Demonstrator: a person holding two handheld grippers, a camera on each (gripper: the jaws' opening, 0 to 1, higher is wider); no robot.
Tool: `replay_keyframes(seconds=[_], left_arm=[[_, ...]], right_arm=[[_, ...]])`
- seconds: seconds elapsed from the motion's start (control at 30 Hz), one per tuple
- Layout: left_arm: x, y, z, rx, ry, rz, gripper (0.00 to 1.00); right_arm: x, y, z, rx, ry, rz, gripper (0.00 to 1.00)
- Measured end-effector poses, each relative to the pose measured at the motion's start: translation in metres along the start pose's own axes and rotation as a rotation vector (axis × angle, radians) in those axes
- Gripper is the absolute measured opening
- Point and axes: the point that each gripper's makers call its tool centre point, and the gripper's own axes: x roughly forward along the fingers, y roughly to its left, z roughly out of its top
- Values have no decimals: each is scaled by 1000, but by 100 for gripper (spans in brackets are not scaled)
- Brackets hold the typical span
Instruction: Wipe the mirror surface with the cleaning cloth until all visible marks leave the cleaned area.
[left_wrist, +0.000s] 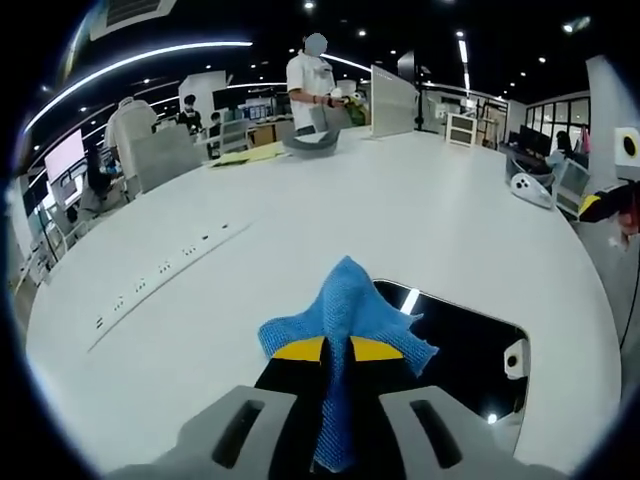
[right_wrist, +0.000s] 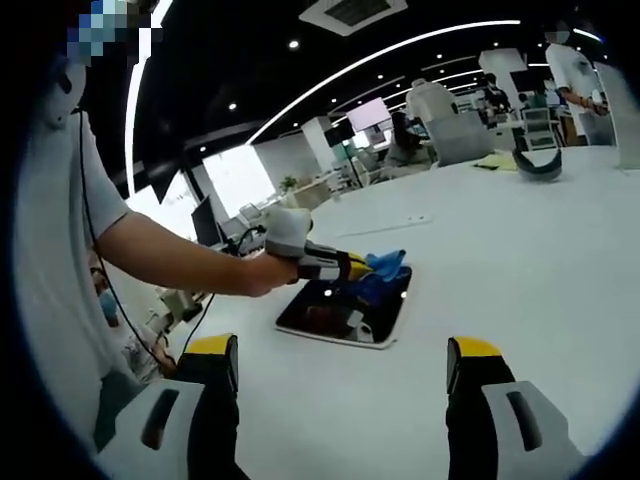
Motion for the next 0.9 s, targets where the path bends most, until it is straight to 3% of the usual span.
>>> replay_keyframes(seconds=[0.9], left_arm=[[12,-16,8,9,-1,-31,6]], right_arm=[[-5,-4,-3,11,-7,-17,85]])
